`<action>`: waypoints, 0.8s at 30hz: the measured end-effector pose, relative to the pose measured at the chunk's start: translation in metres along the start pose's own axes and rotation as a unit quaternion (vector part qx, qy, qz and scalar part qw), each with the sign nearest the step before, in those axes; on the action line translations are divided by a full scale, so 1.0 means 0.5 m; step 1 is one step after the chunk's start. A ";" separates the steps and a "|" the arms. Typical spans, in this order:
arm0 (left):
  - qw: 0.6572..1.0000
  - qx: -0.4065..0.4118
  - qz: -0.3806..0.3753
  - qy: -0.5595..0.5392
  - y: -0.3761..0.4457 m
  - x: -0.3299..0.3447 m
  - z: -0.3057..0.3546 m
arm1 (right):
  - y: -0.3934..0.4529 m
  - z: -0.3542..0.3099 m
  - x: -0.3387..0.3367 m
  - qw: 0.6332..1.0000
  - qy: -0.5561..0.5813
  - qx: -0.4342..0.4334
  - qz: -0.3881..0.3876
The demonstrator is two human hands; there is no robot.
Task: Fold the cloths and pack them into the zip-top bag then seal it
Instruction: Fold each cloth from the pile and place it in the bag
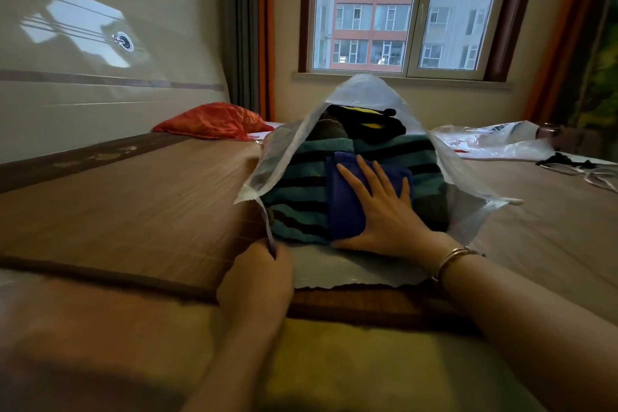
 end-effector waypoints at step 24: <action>0.990 -0.052 -0.089 -0.099 0.023 0.028 -0.042 | 0.006 0.020 -0.024 0.988 -0.101 0.066 0.096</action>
Point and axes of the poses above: each hand's wrist, its own y-axis towards the middle knuckle, its own x-axis out of the palm, z = x × y, the point moved 9 cm from there along y, towards the middle knuckle, and after that the axes turned 1 degree about -z, right-handed, at the moved point
